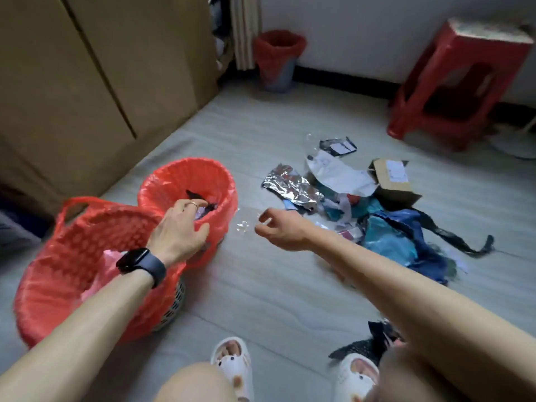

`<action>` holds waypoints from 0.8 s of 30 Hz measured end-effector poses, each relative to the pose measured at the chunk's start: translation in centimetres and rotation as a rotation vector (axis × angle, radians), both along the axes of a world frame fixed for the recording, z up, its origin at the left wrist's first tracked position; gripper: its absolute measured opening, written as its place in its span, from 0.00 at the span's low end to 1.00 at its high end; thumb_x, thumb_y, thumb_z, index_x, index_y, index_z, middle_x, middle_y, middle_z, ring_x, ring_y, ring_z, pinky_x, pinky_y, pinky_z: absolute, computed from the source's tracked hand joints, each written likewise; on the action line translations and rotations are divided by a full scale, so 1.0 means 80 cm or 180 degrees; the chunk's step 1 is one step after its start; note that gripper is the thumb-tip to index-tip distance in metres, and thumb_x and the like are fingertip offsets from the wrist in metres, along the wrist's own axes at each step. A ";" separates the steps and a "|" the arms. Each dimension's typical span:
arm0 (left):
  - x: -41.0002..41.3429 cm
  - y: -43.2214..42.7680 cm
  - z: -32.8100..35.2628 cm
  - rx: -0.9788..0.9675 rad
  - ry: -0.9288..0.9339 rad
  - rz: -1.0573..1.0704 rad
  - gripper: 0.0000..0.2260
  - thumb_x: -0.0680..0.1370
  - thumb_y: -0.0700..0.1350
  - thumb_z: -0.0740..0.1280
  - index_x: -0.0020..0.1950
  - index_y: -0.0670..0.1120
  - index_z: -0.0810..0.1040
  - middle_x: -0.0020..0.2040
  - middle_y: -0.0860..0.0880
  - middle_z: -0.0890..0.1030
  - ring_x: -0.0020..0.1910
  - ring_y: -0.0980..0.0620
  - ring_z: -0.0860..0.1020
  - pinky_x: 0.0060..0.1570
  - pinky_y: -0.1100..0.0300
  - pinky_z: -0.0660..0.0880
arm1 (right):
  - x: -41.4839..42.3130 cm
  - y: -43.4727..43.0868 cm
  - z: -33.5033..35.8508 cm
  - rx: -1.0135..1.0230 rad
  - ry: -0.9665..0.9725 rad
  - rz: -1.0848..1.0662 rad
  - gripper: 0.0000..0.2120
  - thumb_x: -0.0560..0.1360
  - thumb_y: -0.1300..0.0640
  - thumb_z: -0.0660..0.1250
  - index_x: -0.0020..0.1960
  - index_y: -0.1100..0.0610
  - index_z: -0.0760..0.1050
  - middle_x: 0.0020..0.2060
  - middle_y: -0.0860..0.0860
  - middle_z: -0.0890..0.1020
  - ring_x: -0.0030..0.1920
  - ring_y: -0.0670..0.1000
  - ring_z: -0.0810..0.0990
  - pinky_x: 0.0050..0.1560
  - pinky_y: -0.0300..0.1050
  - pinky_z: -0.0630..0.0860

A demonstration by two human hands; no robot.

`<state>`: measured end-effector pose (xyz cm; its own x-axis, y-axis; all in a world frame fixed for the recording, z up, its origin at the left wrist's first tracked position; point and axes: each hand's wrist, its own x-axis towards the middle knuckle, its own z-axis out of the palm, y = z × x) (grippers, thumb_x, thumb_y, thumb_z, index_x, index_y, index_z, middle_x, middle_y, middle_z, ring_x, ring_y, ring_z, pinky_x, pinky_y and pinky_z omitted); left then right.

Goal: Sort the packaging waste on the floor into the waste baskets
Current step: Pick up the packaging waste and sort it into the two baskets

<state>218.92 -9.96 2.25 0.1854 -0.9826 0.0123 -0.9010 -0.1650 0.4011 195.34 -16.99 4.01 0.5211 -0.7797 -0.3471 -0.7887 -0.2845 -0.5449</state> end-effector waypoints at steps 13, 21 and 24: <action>-0.386 -0.096 -0.050 0.1110 -0.0991 -0.2510 0.18 0.77 0.50 0.62 0.67 0.50 0.72 0.64 0.44 0.73 0.61 0.41 0.74 0.57 0.51 0.74 | -0.387 0.087 -0.099 0.0482 0.0286 -0.2248 0.18 0.77 0.43 0.64 0.61 0.53 0.75 0.57 0.51 0.81 0.54 0.54 0.81 0.58 0.52 0.77; -0.432 -0.080 -0.141 0.1600 -0.1398 -0.2792 0.16 0.78 0.48 0.60 0.66 0.49 0.72 0.62 0.44 0.73 0.61 0.42 0.74 0.52 0.52 0.72 | -0.409 0.139 -0.205 0.1134 0.1010 -0.1924 0.25 0.71 0.35 0.65 0.57 0.52 0.72 0.51 0.51 0.80 0.49 0.54 0.79 0.48 0.47 0.75; -0.429 -0.070 -0.198 0.2135 -0.0909 -0.2342 0.19 0.79 0.47 0.60 0.69 0.48 0.69 0.65 0.43 0.72 0.62 0.41 0.73 0.58 0.51 0.73 | -0.400 0.143 -0.235 0.1242 0.1327 -0.1831 0.40 0.65 0.28 0.66 0.67 0.53 0.68 0.63 0.55 0.76 0.59 0.57 0.78 0.58 0.53 0.77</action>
<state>184.58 -15.52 -13.56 -0.3875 -0.6728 -0.6302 -0.9166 0.3542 0.1854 163.32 -5.59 -14.82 -0.1570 -0.6687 -0.7267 -0.9138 0.3775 -0.1499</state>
